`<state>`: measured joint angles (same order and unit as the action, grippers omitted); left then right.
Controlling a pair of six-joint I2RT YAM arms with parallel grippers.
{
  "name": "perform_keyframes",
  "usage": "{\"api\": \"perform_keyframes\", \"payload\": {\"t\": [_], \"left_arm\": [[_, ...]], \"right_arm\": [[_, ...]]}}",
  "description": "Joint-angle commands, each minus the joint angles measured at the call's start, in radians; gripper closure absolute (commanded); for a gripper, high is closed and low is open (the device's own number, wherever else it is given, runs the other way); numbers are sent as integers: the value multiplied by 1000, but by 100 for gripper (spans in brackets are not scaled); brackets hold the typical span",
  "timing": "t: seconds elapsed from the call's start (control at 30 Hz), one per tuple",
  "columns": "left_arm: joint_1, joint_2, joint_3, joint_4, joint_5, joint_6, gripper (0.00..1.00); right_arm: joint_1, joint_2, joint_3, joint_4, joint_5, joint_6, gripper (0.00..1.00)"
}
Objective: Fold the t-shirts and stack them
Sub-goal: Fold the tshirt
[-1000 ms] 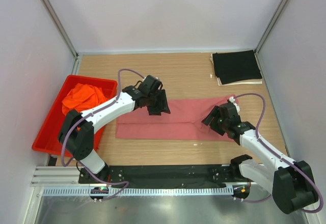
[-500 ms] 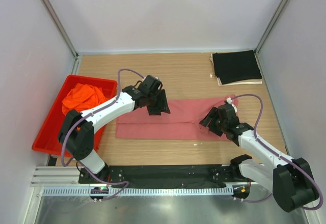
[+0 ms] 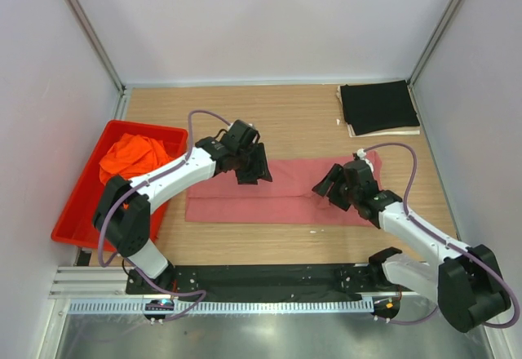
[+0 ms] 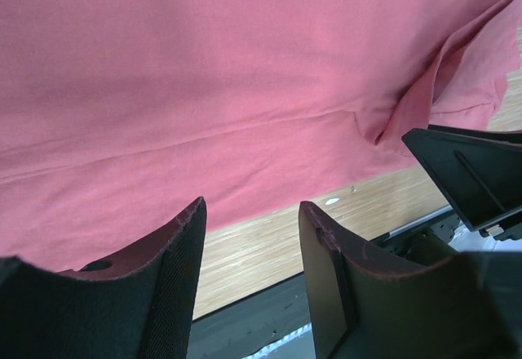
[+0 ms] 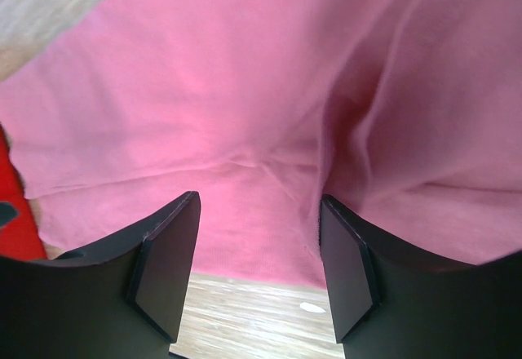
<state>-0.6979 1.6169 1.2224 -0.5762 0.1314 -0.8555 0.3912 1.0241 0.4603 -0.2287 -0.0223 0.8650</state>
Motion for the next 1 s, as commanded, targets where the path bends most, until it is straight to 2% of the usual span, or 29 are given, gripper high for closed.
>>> {"api": "perform_keyframes", "payload": {"t": [0.0, 0.2, 0.4, 0.63, 0.83, 0.97], "left_arm": [[6, 3, 31, 13, 1, 13, 49], [8, 6, 19, 18, 4, 13, 49], [9, -6, 0, 30, 0, 10, 49], [9, -8, -15, 45, 13, -2, 49], [9, -15, -27, 47, 5, -10, 49], [9, -28, -63, 76, 16, -30, 49]], "right_arm": [[21, 36, 44, 90, -7, 32, 36], [25, 113, 109, 120, -22, 26, 35], [28, 119, 92, 146, -19, 51, 36], [40, 229, 101, 223, -44, 42, 36], [69, 281, 181, 184, -28, -24, 36], [71, 275, 250, 91, -7, -78, 36]]}}
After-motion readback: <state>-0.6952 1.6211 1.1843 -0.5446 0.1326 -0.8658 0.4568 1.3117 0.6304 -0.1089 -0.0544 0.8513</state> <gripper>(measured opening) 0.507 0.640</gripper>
